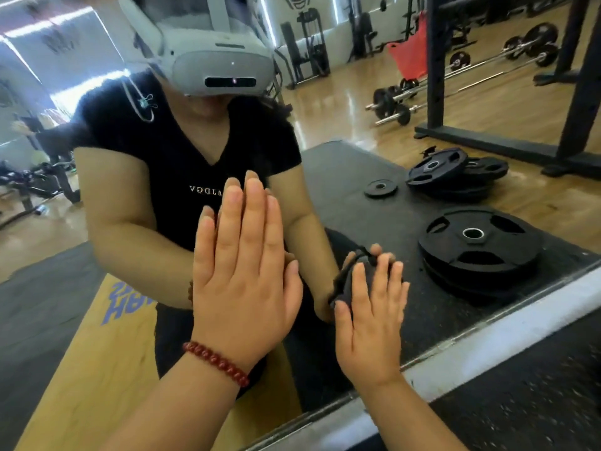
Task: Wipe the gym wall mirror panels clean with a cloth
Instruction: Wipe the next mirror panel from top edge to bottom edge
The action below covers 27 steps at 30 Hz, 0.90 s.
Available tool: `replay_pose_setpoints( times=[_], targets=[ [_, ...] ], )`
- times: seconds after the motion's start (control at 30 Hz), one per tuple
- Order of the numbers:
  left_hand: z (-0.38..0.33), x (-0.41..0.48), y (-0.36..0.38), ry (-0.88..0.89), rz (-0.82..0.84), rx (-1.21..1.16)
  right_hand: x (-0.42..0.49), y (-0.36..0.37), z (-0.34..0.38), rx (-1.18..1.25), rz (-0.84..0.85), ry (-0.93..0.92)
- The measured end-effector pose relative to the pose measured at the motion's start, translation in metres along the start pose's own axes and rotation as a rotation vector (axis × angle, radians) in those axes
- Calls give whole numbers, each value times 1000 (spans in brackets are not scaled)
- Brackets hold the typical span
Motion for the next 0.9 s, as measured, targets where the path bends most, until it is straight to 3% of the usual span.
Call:
replay_pose_setpoints(
  times=[0.07,0.2,0.3,0.43,0.57,0.7,0.77,0.9],
  targets=[
    [-12,-8,7,-23,26,-14,-6,3,1,0,22,27],
    [-29,-15,18,-91,32,-48,35,-16,33,79,-108,-69],
    [-32,-16,21,-80,24,-35,33,-10,12,62,-170,-85],
    [-34,-19,23,-57,7,-17,-11,13,-44,162,-164,205],
    [-39,-23,25,-82,7,-32,-4,10,-29,315,-179,443],
    [-54,-33,33,-36,60,-65,7,6,-25,231,-172,232],
    [-62,-40,39,-9,89,-82,-7,12,-63,255,-206,372],
    [-73,-45,45,-40,96,-90,-53,35,-124,450,-227,834]
  ],
)
Point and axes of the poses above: each hand's wrist, its own x-axis towards the middle knuckle, its own y-axis out of the palm, z = x × y, the point moved 7 cm from there along x, towards the middle knuckle, and after that the axes turned 8 degrees about y, right-handed, at the moved point
